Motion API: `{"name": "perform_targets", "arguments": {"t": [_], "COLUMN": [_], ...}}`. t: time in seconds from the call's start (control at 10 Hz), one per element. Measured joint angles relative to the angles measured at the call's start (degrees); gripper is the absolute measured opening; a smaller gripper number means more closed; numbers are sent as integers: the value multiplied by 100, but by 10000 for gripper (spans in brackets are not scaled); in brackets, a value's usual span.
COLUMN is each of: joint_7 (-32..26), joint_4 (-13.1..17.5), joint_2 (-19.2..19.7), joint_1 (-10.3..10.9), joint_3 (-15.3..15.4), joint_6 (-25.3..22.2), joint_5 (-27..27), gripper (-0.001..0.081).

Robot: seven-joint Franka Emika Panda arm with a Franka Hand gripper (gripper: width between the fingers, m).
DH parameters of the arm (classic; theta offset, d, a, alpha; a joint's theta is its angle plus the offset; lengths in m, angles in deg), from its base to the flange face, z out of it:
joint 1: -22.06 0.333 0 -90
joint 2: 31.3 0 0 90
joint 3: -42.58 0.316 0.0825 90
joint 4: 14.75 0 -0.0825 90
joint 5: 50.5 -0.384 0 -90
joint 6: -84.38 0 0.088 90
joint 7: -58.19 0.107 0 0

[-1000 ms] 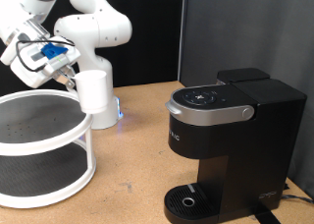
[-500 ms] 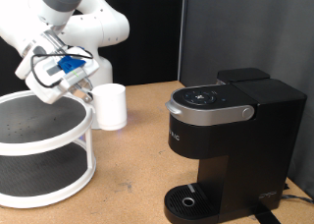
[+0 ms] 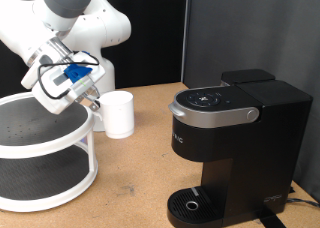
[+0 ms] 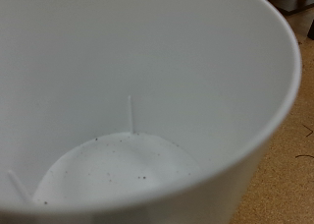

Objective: Make a cup of coffee with the keurig machine

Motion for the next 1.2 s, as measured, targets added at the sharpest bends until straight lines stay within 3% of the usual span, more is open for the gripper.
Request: {"name": "perform_targets", "arguments": {"t": [0.2,0.4,0.6,1.0,1.2], "joint_7": [-145,-443,-963,-2191,-2520], "joint_4": [-132,-201,-164,18,103], "joint_2": [50,334,706,1155,1133], "joint_1": [186,743,1623,3628,4339], "joint_3": [-87,-322,-843,-2429,-3065], "joint_6": [306,864,1301,1645,1769], "joint_5": [-135,-501,-1125,-2444,-2788], "gripper": [69,69,69,69,69]}}
